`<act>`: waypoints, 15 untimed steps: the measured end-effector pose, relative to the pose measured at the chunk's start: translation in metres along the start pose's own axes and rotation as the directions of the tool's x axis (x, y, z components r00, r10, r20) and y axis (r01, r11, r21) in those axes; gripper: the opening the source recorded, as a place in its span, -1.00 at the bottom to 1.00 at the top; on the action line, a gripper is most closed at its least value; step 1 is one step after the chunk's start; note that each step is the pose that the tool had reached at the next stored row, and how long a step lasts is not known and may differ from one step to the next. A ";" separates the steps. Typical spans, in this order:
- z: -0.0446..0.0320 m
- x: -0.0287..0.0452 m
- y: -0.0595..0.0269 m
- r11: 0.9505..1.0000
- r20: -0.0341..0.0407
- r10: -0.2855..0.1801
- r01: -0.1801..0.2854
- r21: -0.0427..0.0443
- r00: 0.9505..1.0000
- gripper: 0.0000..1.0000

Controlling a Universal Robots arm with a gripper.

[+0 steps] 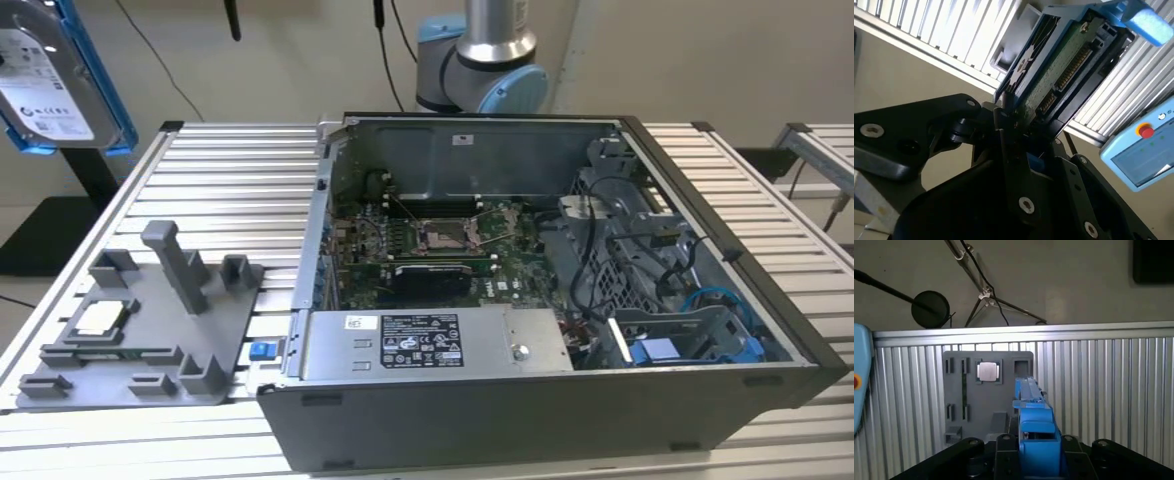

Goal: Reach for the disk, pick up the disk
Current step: 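Pick up the disk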

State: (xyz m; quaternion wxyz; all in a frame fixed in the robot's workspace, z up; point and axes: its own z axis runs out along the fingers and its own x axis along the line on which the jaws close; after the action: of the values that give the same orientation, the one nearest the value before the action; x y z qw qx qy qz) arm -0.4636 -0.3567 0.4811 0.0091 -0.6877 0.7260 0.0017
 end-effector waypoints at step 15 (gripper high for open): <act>-0.0223 -0.0003 -0.0003 1.000 0.000 0.000 0.000 0.000 1.000 -1.00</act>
State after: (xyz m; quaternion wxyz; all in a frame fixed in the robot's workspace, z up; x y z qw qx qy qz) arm -0.4636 -0.3567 0.5034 0.0091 -0.6877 0.7259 0.0018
